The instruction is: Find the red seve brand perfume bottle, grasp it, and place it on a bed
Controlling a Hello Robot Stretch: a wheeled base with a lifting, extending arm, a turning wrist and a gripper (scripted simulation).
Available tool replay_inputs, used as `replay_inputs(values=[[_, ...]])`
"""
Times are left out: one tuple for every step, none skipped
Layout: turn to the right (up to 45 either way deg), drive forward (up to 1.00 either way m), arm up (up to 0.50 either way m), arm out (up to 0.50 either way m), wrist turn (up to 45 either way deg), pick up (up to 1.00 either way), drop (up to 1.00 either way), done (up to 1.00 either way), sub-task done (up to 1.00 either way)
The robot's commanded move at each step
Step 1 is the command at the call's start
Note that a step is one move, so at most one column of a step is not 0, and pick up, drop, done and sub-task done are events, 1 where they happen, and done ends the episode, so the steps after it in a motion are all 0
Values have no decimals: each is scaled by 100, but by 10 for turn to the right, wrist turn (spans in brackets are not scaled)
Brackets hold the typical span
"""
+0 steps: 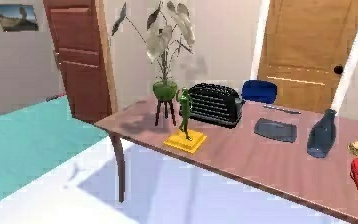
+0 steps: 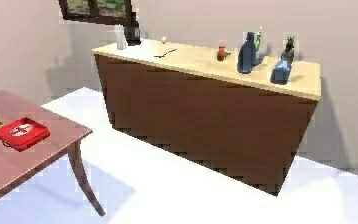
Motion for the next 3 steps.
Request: replay_inputs(values=[[450, 0, 0, 0, 0, 0, 0, 0, 0], [450, 0, 0, 0, 0, 0, 0, 0, 0], [300, 0, 0, 0, 0, 0, 0, 0, 0]])
